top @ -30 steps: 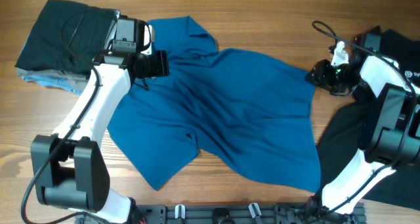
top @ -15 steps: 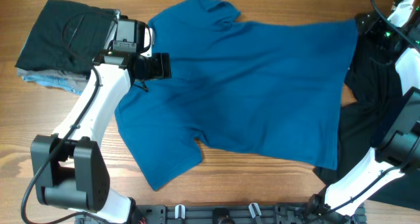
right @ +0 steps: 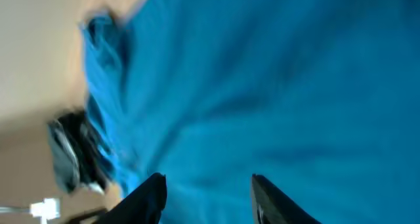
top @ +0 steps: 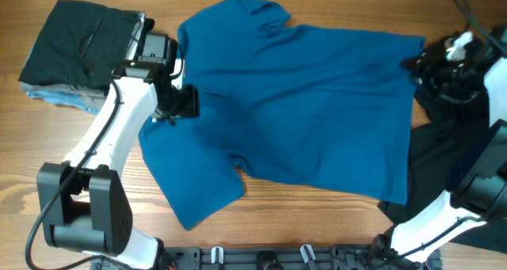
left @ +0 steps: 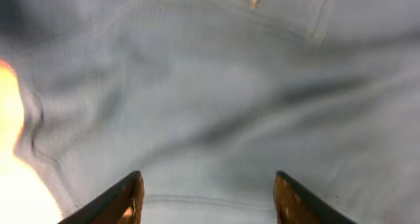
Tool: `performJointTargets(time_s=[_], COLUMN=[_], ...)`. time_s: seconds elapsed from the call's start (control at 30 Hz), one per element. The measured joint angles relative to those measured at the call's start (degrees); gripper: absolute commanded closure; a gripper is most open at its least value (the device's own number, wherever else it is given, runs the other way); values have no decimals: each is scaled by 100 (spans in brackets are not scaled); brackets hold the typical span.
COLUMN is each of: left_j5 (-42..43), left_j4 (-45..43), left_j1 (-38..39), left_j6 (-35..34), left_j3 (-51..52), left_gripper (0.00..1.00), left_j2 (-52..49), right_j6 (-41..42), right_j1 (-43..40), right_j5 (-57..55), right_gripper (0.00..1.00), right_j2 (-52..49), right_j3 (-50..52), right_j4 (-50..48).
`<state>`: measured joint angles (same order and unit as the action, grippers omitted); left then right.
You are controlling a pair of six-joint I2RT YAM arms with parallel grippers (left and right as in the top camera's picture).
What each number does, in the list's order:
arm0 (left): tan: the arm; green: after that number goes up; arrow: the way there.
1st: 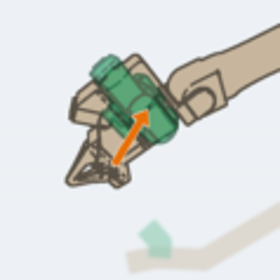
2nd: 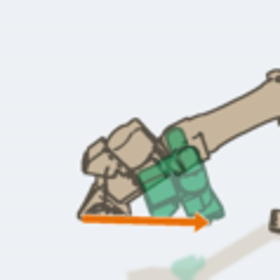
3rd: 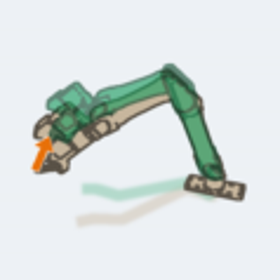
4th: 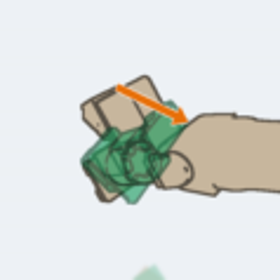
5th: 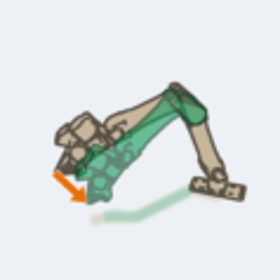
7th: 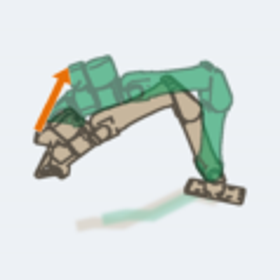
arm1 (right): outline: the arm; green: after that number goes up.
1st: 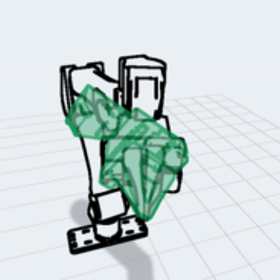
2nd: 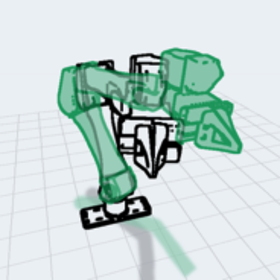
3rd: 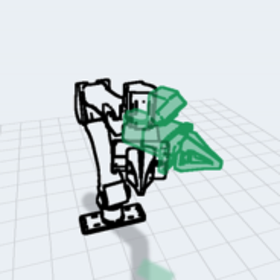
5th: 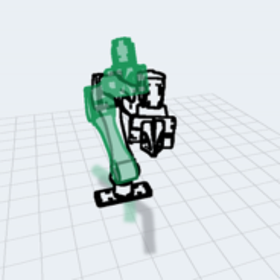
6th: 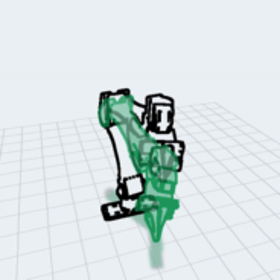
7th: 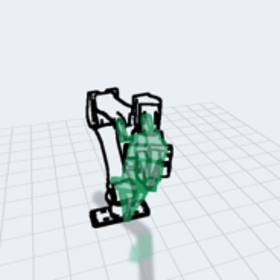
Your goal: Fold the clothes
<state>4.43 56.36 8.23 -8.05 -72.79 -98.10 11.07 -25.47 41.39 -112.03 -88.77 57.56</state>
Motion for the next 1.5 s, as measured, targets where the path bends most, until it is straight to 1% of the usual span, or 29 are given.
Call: performJointTargets(time_s=[0.07,0.2,0.23,0.27,0.3,0.33,0.37,0.43,0.47,0.53,0.6,0.63,0.67,0.7,0.77,0.8,0.83,0.87,0.93,1.0,1.03,1.1,1.13,1.17,1.2,1.3,1.33,1.43,1.5], left_j5=[-35,-155,-160,-162,-164,-166,-162,-90,4,39,-17,-127,-153,-138,-109,-83,-68,-72,-70,-72,-72,-70,-70,-72,-70,-63,-9,376,608], left_j4=[221,199,162,96,-2,-212,-487,-723,-811,-820,-776,-756,-778,-826,-890,-911,-909,-905,-837,-597,-444,-195,-66,0,4,-13,-59,-636,-1250], left_j1=[-15,-269,-372,-479,-573,-675,-769,-938,-1082,-1357,-1845,-2345,-2629,-2920,-3250,-3364,-3388,-3386,-3383,-3373,-3351,-3248,-3195,-3097,-3016,-2677,-2568,-2184,-1718], left_j6=[-61,-575,-708,-887,-1025,-1143,-1309,-1515,-1676,-1871,-2013,-2094,-2120,-2116,-2063,-2006,-1950,-1910,-1709,-1539,-1436,-1342,-1322,-1300,-1294,-1224,-1167,-931,-804], left_j3=[52,789,1051,1342,1591,1884,2142,2354,2457,2498,2500,2503,2505,2507,2507,2507,2507,2503,2461,2339,2245,1932,1788,1615,1508,1279,1248,1180,1141], left_gripper=[40,53,60,64,75,89,96,96,96,96,96,96,96,96,96,94,90,86,77,72,70,70,70,70,70,69,67,67,65], left_j2=[0,52,55,52,52,52,52,179,271,308,310,310,317,319,326,326,326,326,317,256,227,221,221,227,229,304,337,400,404], right_j6=[-170,-393,-433,-455,-483,-496,-496,-468,-431,-306,-101,-35,7,26,72,98,114,107,-9,-70,-96,13,83,186,304,968,1193,1696,1886], right_j1=[201,540,584,608,632,638,636,636,636,636,636,636,636,636,636,636,636,636,643,660,708,789,828,855,857,848,855,638,302], right_j5=[-138,-249,-273,-293,-317,-339,-385,-498,-693,-1019,-1403,-1550,-1650,-1716,-1801,-1834,-1851,-1853,-1834,-1834,-1873,-2057,-2140,-2201,-2271,-2546,-2673,-3029,-3344], right_gripper=[55,55,55,55,54,52,50,44,39,33,31,32,32,32,39,45,54,59,43,36,45,66,81,91,96,96,96,96,95], right_j2=[0,20,33,55,90,131,160,186,190,190,190,192,201,208,212,212,212,212,212,212,212,219,221,232,308,485,507,538,533], right_j3=[2,2,2,2,2,2,2,2,2,22,129,234,391,557,898,1084,1252,1408,1648,1757,1853,2068,2205,2328,2455,2717,2723,2688,2612], right_j4=[181,494,553,588,636,675,719,789,835,885,892,894,883,870,732,599,448,286,63,39,-2,-260,-413,-522,-680,-929,-933,-809,-651])
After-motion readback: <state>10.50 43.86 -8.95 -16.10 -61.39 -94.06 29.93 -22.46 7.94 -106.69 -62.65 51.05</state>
